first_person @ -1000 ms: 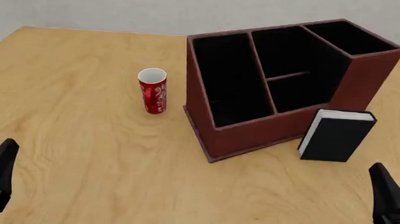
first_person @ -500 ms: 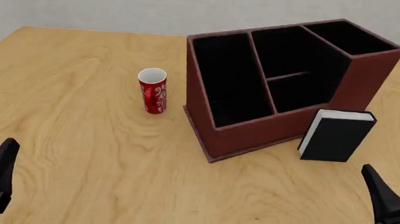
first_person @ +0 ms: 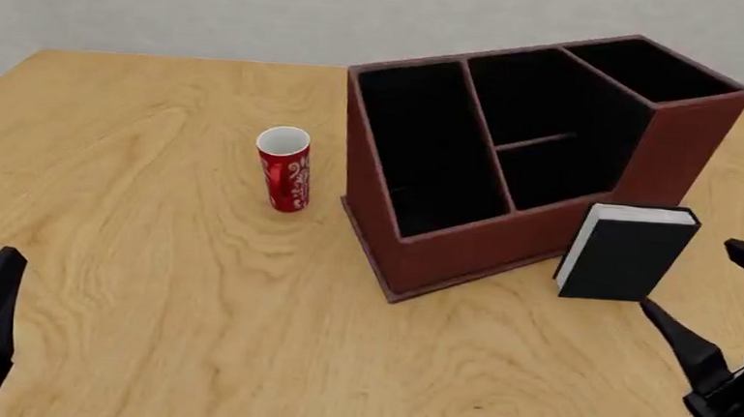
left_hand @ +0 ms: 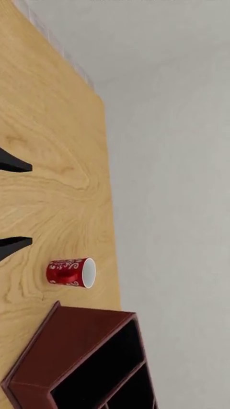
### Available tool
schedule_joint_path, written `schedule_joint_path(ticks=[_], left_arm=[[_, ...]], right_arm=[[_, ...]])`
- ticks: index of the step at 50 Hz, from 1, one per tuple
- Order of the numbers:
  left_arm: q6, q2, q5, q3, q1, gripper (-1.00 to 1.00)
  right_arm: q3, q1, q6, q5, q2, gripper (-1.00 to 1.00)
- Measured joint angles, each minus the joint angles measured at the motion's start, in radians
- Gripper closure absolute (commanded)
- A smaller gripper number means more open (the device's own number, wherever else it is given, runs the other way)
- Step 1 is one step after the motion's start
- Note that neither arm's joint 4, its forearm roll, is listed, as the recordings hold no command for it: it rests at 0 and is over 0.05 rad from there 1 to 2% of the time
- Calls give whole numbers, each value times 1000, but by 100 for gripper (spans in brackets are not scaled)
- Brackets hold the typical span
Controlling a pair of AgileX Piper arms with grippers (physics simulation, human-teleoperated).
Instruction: Pick up the book and place it in the left compartment of the caddy.
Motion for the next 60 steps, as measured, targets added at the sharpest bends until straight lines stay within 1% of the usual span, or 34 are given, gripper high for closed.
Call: schedule_joint_path(ticks=[10, 17, 32, 43, 60], left_arm=[[3, 0, -9, 4, 2, -100], [5, 0, -15, 7, 4, -100], [10, 0, -20, 5, 6, -100], [15, 0, -19, -2, 6, -100], [20, 0, -13, -18, 8, -100]], right_arm=[[-108, 11, -79, 139, 115, -100], [-162, -2, -128, 218, 183, -100], [-290, -45, -195, 362, 287, -100], [-358, -85, -227, 398, 354, -100], [-399, -136, -286, 379, 464, -100]])
